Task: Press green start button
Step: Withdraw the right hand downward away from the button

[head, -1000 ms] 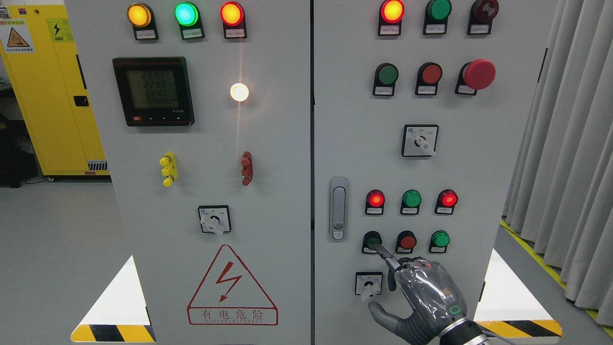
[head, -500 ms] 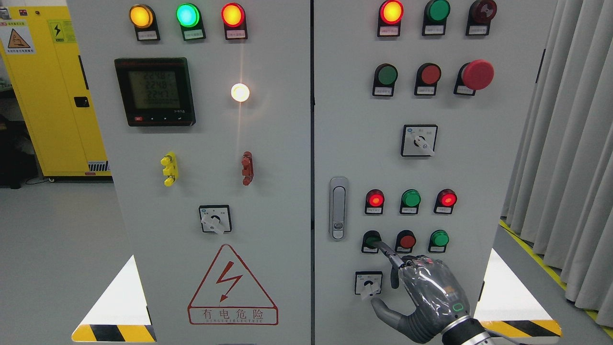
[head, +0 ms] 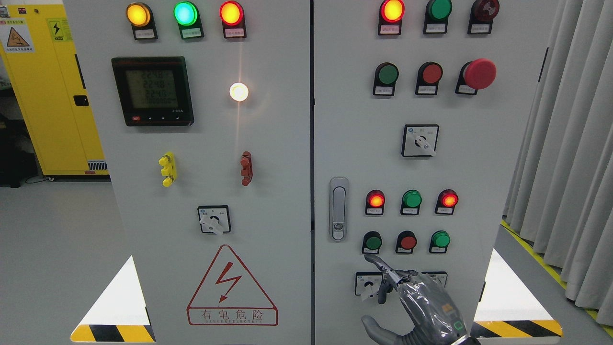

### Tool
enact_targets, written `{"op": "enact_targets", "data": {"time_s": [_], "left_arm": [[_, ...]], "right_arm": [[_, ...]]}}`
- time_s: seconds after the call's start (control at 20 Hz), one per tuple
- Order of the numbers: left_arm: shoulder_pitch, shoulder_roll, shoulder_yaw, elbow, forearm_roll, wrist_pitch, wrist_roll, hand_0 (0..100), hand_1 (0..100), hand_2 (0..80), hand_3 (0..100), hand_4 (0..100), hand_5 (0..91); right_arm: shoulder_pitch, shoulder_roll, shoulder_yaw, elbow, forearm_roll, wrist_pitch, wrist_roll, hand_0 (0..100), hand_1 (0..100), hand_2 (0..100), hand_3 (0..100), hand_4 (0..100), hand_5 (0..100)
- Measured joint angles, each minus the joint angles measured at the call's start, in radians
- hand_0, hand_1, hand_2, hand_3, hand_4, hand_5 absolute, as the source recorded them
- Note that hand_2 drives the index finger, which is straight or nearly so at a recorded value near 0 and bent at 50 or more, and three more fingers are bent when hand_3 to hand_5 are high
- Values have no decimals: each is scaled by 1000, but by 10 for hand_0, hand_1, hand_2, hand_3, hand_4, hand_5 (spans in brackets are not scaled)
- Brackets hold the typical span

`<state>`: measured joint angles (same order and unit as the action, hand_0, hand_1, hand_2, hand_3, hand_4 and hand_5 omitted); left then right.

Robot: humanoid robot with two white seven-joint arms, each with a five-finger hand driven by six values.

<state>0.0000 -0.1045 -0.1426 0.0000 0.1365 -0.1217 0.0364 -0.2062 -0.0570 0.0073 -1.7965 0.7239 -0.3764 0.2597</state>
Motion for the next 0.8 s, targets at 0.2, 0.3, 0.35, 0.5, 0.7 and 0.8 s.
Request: {"op": "enact_targets", "data": {"time_s": [0.2,0.3,0.35,0.5,0.7,0.8], "left_arm": [[0,0,0,0,0,0,0,120,556,0,0,0,0],[0,0,0,0,0,0,0,120,556,0,0,0,0],[0,0,0,0,0,0,0,120,556,0,0,0,0],[0,0,0,0,0,0,0,120,556,0,0,0,0],[0,0,0,0,0,0,0,120,556,0,0,0,0],[0,0,0,0,0,0,0,120,556,0,0,0,0]], "right_arm": [[41,10,3,-18,-230,48,9,356,601,0,132,201,92],[68,18,8,-34,-340,114,30,364,601,0,99,176,62],[82,21,10,-44,-399,150,42,373,600,0,60,153,32],[132,30,15,-74,-534,210,59,416,585,0,24,122,0],[170,38,21,-106,-631,229,103,456,564,0,0,84,0],[184,41,23,-121,-659,230,125,460,556,0,0,73,0]]}}
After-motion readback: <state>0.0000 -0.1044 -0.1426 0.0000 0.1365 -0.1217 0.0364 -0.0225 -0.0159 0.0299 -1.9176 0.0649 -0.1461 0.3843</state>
